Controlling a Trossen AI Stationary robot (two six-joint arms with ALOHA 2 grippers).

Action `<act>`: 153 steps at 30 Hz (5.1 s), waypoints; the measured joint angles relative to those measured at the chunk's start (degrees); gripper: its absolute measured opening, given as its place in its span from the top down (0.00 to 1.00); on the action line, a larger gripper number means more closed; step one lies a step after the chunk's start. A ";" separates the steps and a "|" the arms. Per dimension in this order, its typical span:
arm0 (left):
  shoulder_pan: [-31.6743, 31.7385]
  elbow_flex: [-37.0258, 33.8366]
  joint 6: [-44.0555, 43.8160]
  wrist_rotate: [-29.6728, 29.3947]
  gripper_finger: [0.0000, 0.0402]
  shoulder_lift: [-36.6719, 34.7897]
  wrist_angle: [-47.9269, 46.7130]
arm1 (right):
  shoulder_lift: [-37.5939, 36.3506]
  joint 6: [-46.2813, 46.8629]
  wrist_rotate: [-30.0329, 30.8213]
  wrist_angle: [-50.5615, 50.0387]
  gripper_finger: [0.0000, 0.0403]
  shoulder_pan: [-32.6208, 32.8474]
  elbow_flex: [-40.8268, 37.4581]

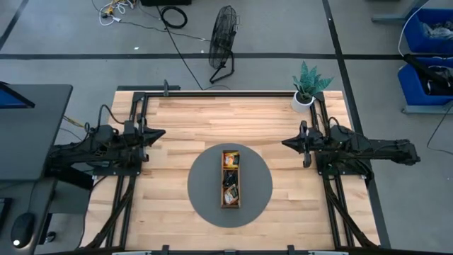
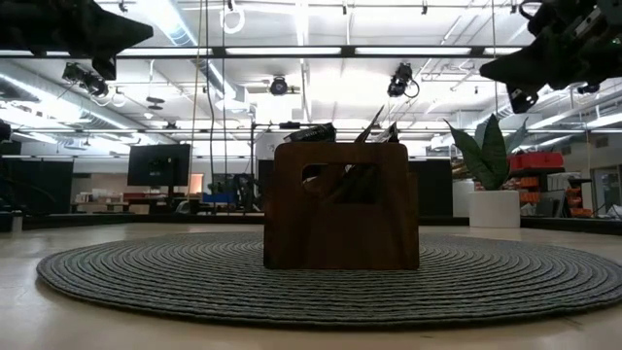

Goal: Pick & Place Tea
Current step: Return to Home Position

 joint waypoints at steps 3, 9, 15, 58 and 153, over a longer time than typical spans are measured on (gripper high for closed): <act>-0.02 -0.14 0.04 0.05 1.00 0.20 -0.88 | -3.48 -0.20 0.16 -2.33 1.00 0.00 0.01; -0.02 -0.14 0.00 0.42 1.00 0.15 -2.29 | -9.72 -0.39 0.63 -4.48 1.00 0.00 -2.24; -0.02 -0.14 0.31 0.47 1.00 0.15 -4.88 | -12.17 1.60 0.62 -1.49 1.00 0.00 -7.62; -0.11 -14.17 2.60 2.06 0.96 0.33 8.15 | -12.14 -7.86 0.58 1.38 0.92 -0.28 -8.92; -0.09 -14.26 2.99 2.07 0.95 0.31 8.27 | -12.14 -7.77 0.60 1.40 0.92 -0.28 -8.92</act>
